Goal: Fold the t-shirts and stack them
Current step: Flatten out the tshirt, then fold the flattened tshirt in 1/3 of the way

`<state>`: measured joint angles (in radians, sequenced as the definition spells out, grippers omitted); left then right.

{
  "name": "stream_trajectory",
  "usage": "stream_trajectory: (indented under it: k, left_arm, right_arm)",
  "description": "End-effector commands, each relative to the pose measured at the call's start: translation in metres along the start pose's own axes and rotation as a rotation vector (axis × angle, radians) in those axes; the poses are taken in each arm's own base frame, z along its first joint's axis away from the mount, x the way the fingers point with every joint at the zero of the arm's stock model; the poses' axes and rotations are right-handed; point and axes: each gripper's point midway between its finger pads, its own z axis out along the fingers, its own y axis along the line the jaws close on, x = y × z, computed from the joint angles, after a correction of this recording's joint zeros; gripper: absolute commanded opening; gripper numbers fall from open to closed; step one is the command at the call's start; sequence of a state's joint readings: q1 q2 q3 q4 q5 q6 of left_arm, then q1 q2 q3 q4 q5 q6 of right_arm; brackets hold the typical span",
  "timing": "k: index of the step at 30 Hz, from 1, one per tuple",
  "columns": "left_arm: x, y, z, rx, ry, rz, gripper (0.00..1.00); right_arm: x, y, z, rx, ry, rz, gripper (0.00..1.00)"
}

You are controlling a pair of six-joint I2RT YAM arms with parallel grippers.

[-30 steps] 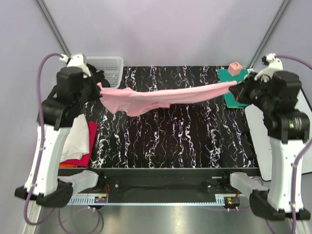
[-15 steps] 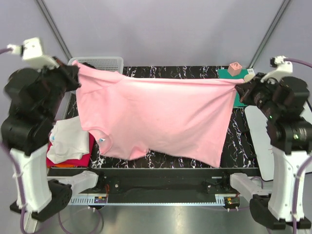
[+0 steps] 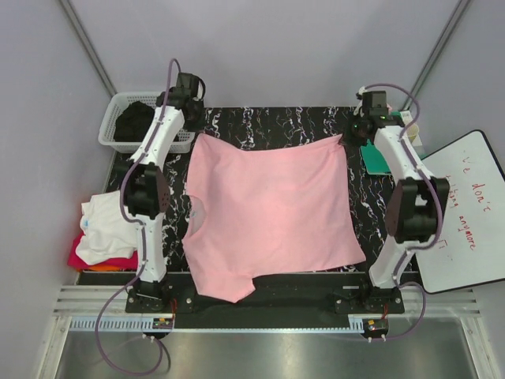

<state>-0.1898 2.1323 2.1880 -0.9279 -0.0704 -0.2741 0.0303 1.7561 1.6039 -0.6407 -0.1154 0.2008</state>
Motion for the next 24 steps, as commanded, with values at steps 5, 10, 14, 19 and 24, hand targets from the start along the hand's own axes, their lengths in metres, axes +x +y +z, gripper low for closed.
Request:
stream_trajectory:
  k: [5,10,14,19,24]
  left_arm:
    - [-0.032,0.009,0.049,0.042,-0.05,-0.121,0.0]
    - [-0.045,-0.004,0.047,0.128,-0.085,-0.125,0.0]
    - [-0.046,-0.012,0.023,0.182,-0.093,-0.107,0.0]
    - [-0.006,-0.006,-0.004,0.169,-0.014,-0.077,0.0]
    - [0.038,-0.004,-0.027,0.18,0.069,-0.094,0.0]
  right_arm:
    - [-0.01,0.011,0.117,-0.118,0.072,0.008,0.0]
    - [-0.03,0.017,0.124,-0.131,0.046,0.009,0.0]
    - [-0.044,0.025,0.096,-0.143,0.007,0.009,0.0]
    - [-0.031,0.028,0.06,-0.149,0.025,0.013,0.0]
    - [0.004,0.023,0.042,-0.142,0.109,0.024,0.0]
